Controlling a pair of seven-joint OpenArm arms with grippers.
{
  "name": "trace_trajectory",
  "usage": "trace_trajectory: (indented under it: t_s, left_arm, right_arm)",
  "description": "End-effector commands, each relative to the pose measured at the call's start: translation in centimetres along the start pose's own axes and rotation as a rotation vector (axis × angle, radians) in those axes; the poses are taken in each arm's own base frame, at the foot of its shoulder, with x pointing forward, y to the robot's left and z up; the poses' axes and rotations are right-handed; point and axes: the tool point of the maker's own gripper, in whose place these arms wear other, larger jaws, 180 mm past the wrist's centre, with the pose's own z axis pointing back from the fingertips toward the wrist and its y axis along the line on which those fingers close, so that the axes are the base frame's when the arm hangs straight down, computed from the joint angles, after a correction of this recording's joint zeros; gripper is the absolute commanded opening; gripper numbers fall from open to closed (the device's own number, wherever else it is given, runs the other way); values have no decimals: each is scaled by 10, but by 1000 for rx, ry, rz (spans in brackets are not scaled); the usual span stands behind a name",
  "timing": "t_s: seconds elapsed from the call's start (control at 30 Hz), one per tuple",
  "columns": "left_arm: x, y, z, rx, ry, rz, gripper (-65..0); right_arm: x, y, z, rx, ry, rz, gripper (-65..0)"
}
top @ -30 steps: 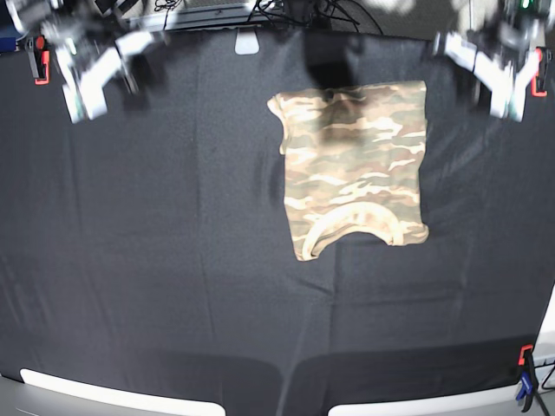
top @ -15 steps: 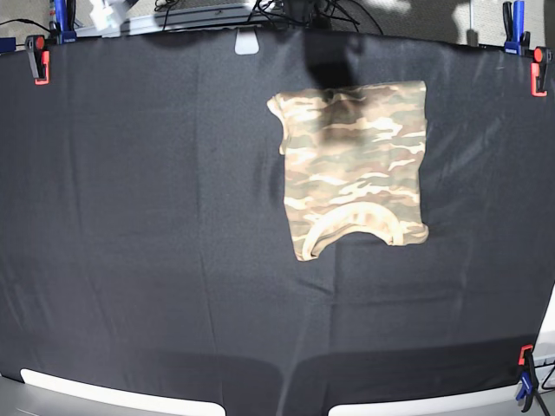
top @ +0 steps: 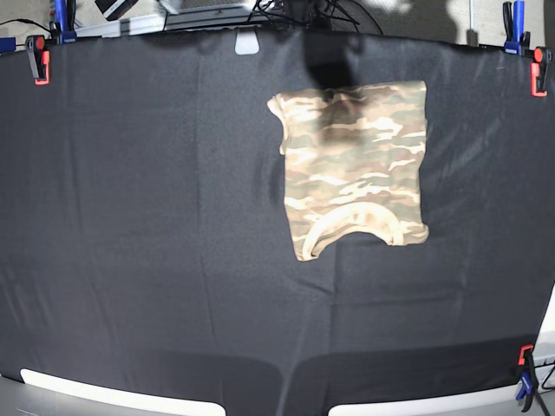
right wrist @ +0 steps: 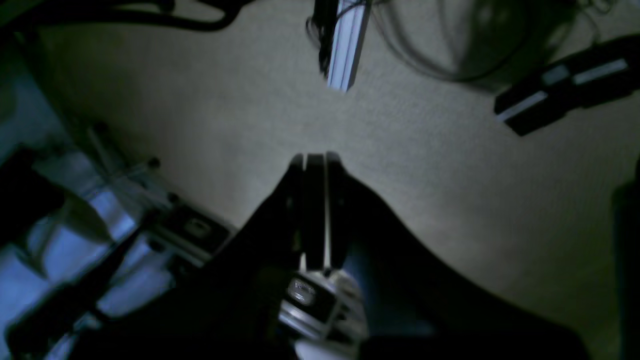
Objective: Layout the t-shirt on the table in an organized manner, then fold the t-shirt properly
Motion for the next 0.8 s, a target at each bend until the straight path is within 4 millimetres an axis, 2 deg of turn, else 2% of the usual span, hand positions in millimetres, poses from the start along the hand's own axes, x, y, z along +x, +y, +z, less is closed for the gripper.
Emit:
trace_trajectory:
  t_s: [0.0, 0.07, 0.2, 0.3, 0.4, 0.6, 0.77]
  left_arm:
    - [-3, -1, 0, -3, -11, 3, -650]
    - [-7, -16, -11, -27, 2, 1, -650]
    - [-6, -38, -30, -33, 7, 12, -633]
    - [-1, -39, -45, 50, -4, 29, -581]
    - [7, -37, -56, 122, -11, 39, -580]
    - [30, -38, -69, 159, -51, 43, -580]
    - [36, -41, -75, 166, -59, 50, -580]
  right_arm:
    - [3, -4, -4, -1, 6, 8, -650]
    - [6, -15, -17, -25, 27, -14, -650]
    - [28, -29, -36, -33, -18, -58, -650]
    - [47, -36, -45, -32, -69, -91, -650]
    - [69, -42, -51, -51, -137, -91, -650]
    - [103, -37, -59, -68, -234, -29, -650]
    - [115, -27, -63, -60, -274, -34, -650]
